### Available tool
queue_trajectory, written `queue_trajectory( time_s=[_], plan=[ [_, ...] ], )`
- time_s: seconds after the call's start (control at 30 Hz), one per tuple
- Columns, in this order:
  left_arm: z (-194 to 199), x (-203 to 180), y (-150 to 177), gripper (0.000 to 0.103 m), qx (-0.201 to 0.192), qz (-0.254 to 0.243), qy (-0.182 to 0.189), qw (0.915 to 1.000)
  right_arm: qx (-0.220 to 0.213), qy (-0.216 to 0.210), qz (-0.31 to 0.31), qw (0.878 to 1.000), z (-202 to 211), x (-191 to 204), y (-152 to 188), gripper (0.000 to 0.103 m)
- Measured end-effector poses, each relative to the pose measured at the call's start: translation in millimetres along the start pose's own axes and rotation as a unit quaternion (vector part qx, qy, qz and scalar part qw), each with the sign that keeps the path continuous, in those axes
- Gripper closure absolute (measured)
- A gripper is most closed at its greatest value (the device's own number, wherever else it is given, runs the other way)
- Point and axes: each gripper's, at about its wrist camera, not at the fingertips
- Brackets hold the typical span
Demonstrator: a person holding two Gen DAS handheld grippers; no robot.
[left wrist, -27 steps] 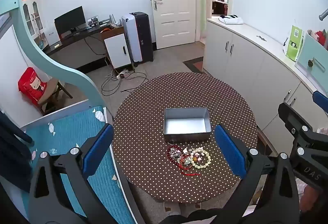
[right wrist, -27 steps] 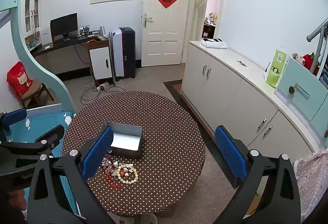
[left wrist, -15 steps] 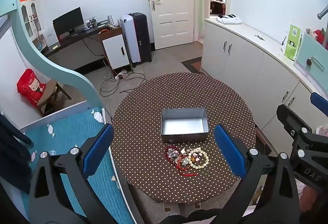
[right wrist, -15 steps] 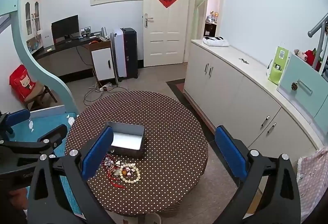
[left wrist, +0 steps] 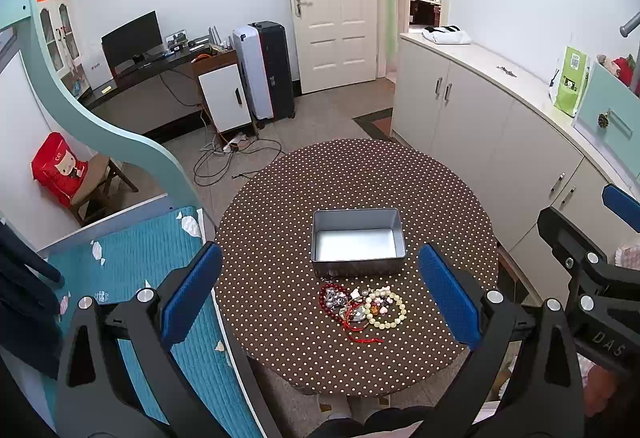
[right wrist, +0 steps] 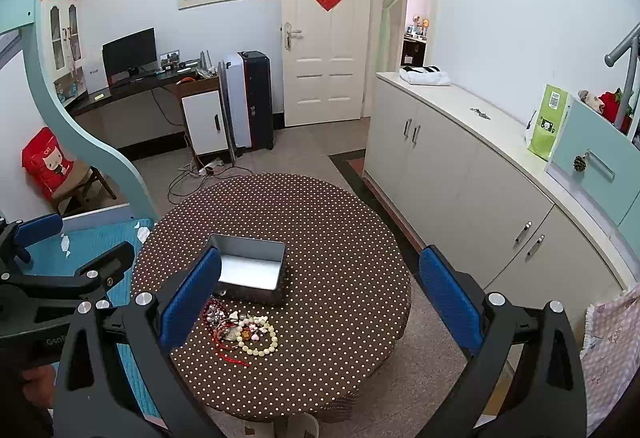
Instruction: Organize jewelry
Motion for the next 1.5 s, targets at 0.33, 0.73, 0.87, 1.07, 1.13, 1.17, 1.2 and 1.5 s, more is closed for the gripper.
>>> queue_trajectory(
  time_s=[0.33,0.73,0.87,1.07,1.13,1.17,1.2,1.5],
  plan=[
    [-7,1,-1,0.005,0.006,0.002,0.002,1.0000,0.008,-0.008,-0.003,1.000,-5,-1,2,0.007],
    [-11,1,1,0.005,0.012,0.001,0.009,0.9999,0.018,-0.012,-0.008,1.000,-5,-2,4,0.007],
    [-12,2,1,0.005,0.013,0.000,0.011,0.9999,0.019,-0.010,-0.011,1.000,-4,-2,6,0.007],
    [-14,2,4,0.005,0.014,-0.001,0.017,0.9998,0.024,-0.009,-0.014,1.000,-5,-2,8,0.007],
    [-15,2,4,0.005,0.015,0.000,0.020,0.9997,0.025,-0.010,-0.016,1.000,-5,-1,8,0.007],
    [-15,2,5,0.005,0.015,0.000,0.020,0.9997,0.026,-0.009,-0.016,0.999,-5,-1,9,0.007],
    [-15,2,5,0.005,0.015,0.000,0.021,0.9997,0.027,-0.008,-0.016,0.999,-5,-1,8,0.007],
    [-16,3,6,0.005,0.015,0.000,0.024,0.9996,0.028,-0.008,-0.017,0.999,-5,-3,8,0.007]
  ],
)
Point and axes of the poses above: each gripper's, at about its wrist camera, not at the fingertips, and z roughly against the way its jaws point, x to its left, y to its underside, and after that the axes turned 6 degrees about -z, right-handed
